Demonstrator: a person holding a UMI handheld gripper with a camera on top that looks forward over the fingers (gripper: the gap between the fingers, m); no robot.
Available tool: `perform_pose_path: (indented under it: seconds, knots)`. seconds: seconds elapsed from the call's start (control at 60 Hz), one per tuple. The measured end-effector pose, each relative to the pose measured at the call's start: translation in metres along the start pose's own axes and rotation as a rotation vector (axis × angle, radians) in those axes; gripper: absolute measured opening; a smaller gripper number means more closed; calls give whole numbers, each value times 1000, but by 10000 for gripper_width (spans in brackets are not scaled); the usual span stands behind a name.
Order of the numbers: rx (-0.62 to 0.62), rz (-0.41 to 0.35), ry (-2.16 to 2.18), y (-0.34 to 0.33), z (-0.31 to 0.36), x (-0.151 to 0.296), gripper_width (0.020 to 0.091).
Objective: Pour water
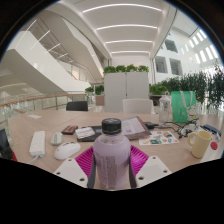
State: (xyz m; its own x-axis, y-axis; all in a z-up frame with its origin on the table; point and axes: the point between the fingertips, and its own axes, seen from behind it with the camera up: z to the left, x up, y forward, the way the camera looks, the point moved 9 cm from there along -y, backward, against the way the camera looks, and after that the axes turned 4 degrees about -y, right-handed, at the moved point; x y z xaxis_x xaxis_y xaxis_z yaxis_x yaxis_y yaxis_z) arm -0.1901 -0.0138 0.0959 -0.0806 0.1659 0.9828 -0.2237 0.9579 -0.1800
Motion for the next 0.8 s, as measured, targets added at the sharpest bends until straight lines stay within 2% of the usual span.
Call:
perform_pose_path:
  seconds: [0.083,0.15,0.183,0.233,0.367,0.4,0.45,0.483,0.5,0.517,0.567,0.583,0.6,0.633,0.7,0.717,0.8]
  knots:
    - [22,49,41,3,0,4,413]
    - [94,115,141,5,1,11,409]
    - [127,120,207,4,-1,24,409]
    - [122,108,286,11,-15,49,411]
    - [127,13,586,9,-90,129,410]
    - [132,-7,697,9,-114,134,390]
    - [109,-21,877,8,-153,144,410]
    - [100,-24,1007,8,-177,144,410]
    - [90,-23,1069,12,-186,143,387]
    - [89,-22,1140,13,-199,139,411]
    - [100,-10,1378,10,-234,121,409]
    - [103,-7,1461,10,-243,114,380]
    - [100,-8,1540,8,-247,109,408]
    - [124,-13,1704,15,-264,93,408]
    - [173,-20,1979,14,-283,69,409]
    - [164,-20,2039,5,-279,74,408]
    - [192,-54,2139,9,-294,49,407]
